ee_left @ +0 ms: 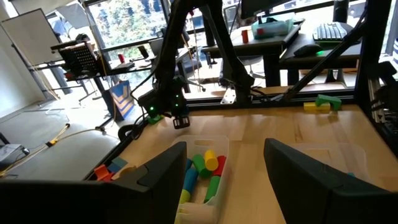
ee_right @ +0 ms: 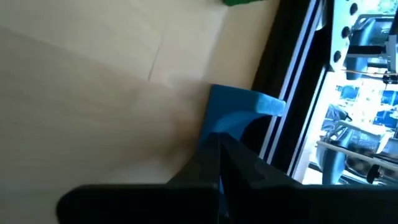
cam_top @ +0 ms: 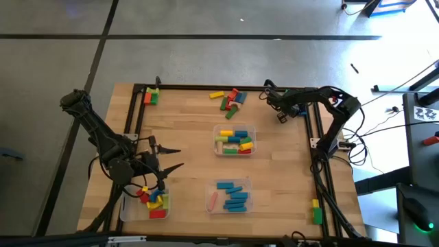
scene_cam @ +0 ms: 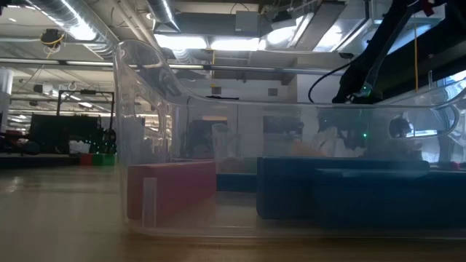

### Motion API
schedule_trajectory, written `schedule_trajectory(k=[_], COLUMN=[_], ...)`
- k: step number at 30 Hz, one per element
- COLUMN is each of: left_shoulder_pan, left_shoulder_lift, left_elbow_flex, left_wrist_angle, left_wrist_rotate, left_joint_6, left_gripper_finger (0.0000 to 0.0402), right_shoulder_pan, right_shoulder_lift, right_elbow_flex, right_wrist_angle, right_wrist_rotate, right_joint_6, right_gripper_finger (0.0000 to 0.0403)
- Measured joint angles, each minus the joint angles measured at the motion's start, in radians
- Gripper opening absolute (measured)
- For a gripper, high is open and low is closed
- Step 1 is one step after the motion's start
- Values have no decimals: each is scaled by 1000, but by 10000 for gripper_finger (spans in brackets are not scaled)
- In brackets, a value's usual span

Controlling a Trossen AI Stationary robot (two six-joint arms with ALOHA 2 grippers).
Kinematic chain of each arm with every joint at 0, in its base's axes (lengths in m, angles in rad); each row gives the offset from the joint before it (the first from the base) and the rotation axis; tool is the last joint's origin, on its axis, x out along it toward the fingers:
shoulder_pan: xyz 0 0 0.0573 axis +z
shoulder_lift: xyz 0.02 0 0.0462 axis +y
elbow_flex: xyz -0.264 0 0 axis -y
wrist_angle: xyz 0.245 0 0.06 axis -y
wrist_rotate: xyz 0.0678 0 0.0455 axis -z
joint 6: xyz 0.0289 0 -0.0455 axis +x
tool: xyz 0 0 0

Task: Sort blocks by size
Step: Put the blue arch block into the bottom left transparent bin

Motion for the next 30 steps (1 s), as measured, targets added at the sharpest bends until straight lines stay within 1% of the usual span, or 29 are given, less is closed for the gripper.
schedule_trajectory(k=[8,14,17,26,30], left_shoulder_pan=[0,0,0,0,0], left_shoulder_lift=[0,0,0,0,0], left_elbow_flex=[0,0,0,0,0], left_wrist_angle=[0,1,1,1,1], left_wrist_rotate=[0,0,0,0,0], left_joint_6=[0,0,0,0,0], left_gripper_finger=[210,210,210,210,210], right_shoulder_pan=[0,59,105,310,393], right_shoulder_lift=[-4,-16,-40,-136,-197], right_elbow_flex=[3,1,1,0,0], right_wrist_angle=[-52,-134,-141,-145,-153], right_wrist_rotate=[-77,-141,-192,-353,-359], right_joint_6=[-48,-78,-80,-49,1], right_gripper_finger=[5,5,5,5,5])
